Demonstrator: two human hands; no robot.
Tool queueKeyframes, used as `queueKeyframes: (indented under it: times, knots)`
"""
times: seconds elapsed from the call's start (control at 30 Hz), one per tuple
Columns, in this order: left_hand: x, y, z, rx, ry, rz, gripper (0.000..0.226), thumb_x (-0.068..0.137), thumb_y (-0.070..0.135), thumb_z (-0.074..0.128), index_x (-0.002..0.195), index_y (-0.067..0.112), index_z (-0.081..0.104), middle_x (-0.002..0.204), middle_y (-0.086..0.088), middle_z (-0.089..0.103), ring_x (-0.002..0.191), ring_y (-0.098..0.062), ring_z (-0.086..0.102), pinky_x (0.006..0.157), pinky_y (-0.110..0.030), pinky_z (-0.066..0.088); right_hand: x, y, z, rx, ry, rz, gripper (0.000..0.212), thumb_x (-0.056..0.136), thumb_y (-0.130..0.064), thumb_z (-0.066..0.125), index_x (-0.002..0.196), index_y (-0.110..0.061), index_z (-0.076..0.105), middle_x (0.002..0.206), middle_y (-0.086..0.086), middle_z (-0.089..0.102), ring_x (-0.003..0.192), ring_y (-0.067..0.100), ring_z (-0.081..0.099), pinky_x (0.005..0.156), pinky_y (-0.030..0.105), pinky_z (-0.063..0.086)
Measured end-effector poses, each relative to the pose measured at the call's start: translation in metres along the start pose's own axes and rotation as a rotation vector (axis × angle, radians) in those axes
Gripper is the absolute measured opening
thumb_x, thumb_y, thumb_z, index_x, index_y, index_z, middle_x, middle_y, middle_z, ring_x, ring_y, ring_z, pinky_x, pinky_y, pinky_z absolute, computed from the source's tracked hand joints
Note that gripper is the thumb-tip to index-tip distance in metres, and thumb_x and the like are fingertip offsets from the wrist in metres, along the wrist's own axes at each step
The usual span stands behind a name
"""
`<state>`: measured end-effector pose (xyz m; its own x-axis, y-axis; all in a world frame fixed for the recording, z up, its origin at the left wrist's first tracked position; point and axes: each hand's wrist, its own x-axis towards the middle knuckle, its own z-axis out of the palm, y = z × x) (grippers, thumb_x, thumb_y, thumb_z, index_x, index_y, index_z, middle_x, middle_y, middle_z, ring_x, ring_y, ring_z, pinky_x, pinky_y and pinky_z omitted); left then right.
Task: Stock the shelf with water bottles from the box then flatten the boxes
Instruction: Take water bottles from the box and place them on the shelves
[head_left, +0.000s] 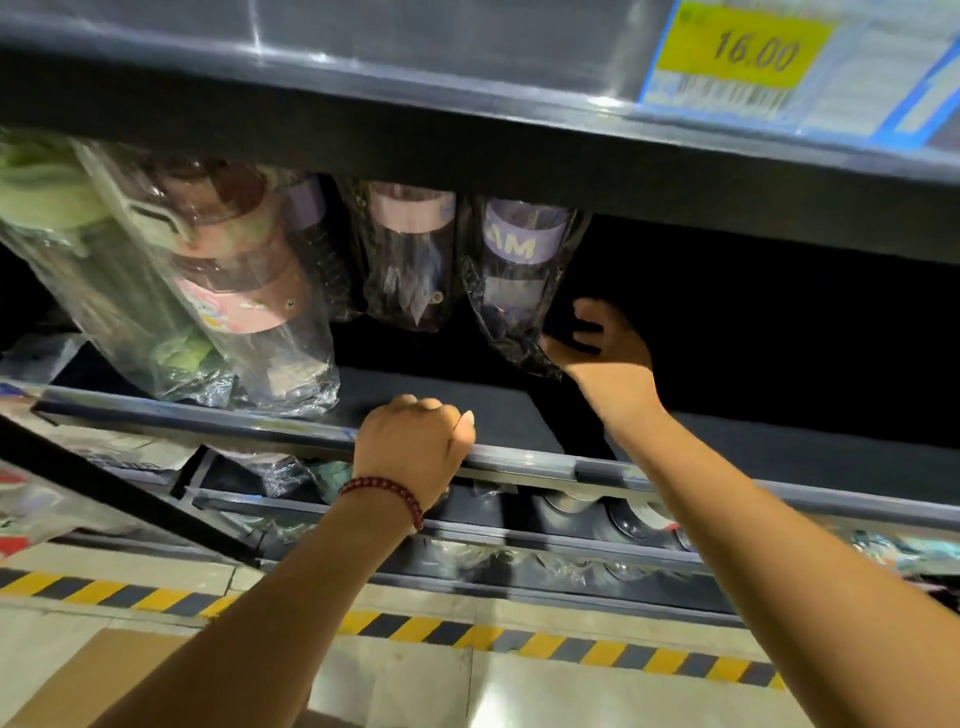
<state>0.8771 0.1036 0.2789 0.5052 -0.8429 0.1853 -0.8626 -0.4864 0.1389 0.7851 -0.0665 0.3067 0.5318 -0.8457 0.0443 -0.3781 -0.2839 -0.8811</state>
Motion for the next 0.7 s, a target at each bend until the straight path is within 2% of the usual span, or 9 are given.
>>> queueKeyframes:
  times: [0.07,0.13,0.2,0.3,0.37,0.43,0.5,0.6,0.7]
  knots:
    - [-0.006,0.003,-0.016,-0.056,-0.088,-0.031,0.032,0.095,0.035,0.036,0.084,0.016,0.059,0.089,-0.002,0.063,0.094,-0.022,0.055,0.075,-0.031,0.042,-0.042,-0.009,-0.024,-0.221,-0.08,-0.05,0.053,0.085,-0.021,0.07,0.132,-0.009,0.05,0.132,0.008,0.054,0.119,0.023,0.052,0.094,0.027,0.042]
    - [-0.023,0.006,-0.036,-0.088,-0.135,-0.03,0.024,0.09,0.033,0.044,0.094,0.017,0.061,0.095,-0.001,0.063,0.096,-0.021,0.057,0.078,-0.031,0.047,-0.089,-0.015,-0.046,-0.45,-0.179,-0.102,0.053,0.091,-0.027,0.062,0.138,-0.011,0.044,0.139,0.006,0.047,0.128,0.022,0.044,0.103,0.03,0.036]
    - [-0.048,0.015,-0.054,-0.086,-0.149,0.037,0.024,0.087,0.034,0.048,0.099,0.021,0.064,0.097,0.002,0.065,0.094,-0.02,0.06,0.077,-0.031,0.051,-0.138,-0.019,-0.063,-0.56,-0.205,-0.111,0.049,0.094,-0.03,0.057,0.138,-0.014,0.042,0.138,0.005,0.046,0.127,0.025,0.042,0.102,0.034,0.036]
    - [-0.098,0.039,-0.081,-0.11,-0.164,0.2,0.025,0.073,0.032,0.05,0.082,0.019,0.07,0.075,-0.001,0.068,0.069,-0.022,0.066,0.059,-0.028,0.053,-0.215,-0.021,-0.081,-0.628,-0.141,-0.106,0.04,0.09,-0.028,0.061,0.126,-0.014,0.052,0.118,0.006,0.056,0.111,0.028,0.05,0.088,0.036,0.043]
    - [-0.133,0.057,-0.098,-0.116,-0.184,0.293,0.017,0.066,0.03,0.062,0.074,0.018,0.07,0.069,-0.001,0.068,0.061,-0.021,0.065,0.054,-0.027,0.053,-0.266,-0.02,-0.091,-0.694,-0.088,-0.049,0.039,0.086,-0.026,0.064,0.12,-0.01,0.056,0.11,0.008,0.059,0.103,0.031,0.054,0.082,0.038,0.048]
    - [-0.164,0.075,-0.11,-0.102,-0.221,0.352,0.022,0.059,0.033,0.069,0.076,0.019,0.072,0.073,-0.001,0.07,0.064,-0.02,0.066,0.057,-0.027,0.054,-0.314,-0.02,-0.1,-0.735,-0.023,0.028,0.04,0.08,-0.026,0.067,0.115,-0.008,0.059,0.105,0.01,0.061,0.094,0.033,0.059,0.075,0.039,0.053]
    - [-0.188,0.093,-0.118,-0.132,-0.287,0.413,0.033,0.06,0.038,0.062,0.084,0.018,0.073,0.081,0.0,0.072,0.072,-0.02,0.068,0.064,-0.03,0.056,-0.359,-0.019,-0.109,-0.748,0.035,0.11,0.044,0.072,-0.024,0.075,0.111,-0.008,0.061,0.103,0.009,0.064,0.089,0.032,0.062,0.069,0.037,0.056]
    - [-0.211,0.12,-0.131,-0.256,-0.306,0.546,0.04,0.067,0.039,0.048,0.086,0.014,0.073,0.081,-0.002,0.071,0.07,-0.023,0.067,0.065,-0.031,0.056,-0.419,-0.015,-0.124,-0.725,0.131,0.234,0.047,0.071,-0.021,0.077,0.113,-0.007,0.062,0.107,0.01,0.064,0.092,0.031,0.064,0.073,0.034,0.055]
    - [-0.227,0.152,-0.139,-0.323,-0.281,0.66,0.04,0.07,0.037,0.05,0.091,0.012,0.073,0.086,-0.004,0.071,0.075,-0.023,0.068,0.068,-0.03,0.055,-0.474,-0.012,-0.144,-0.685,0.244,0.371,0.047,0.074,-0.022,0.075,0.117,-0.008,0.061,0.112,0.01,0.064,0.095,0.031,0.064,0.076,0.034,0.054]
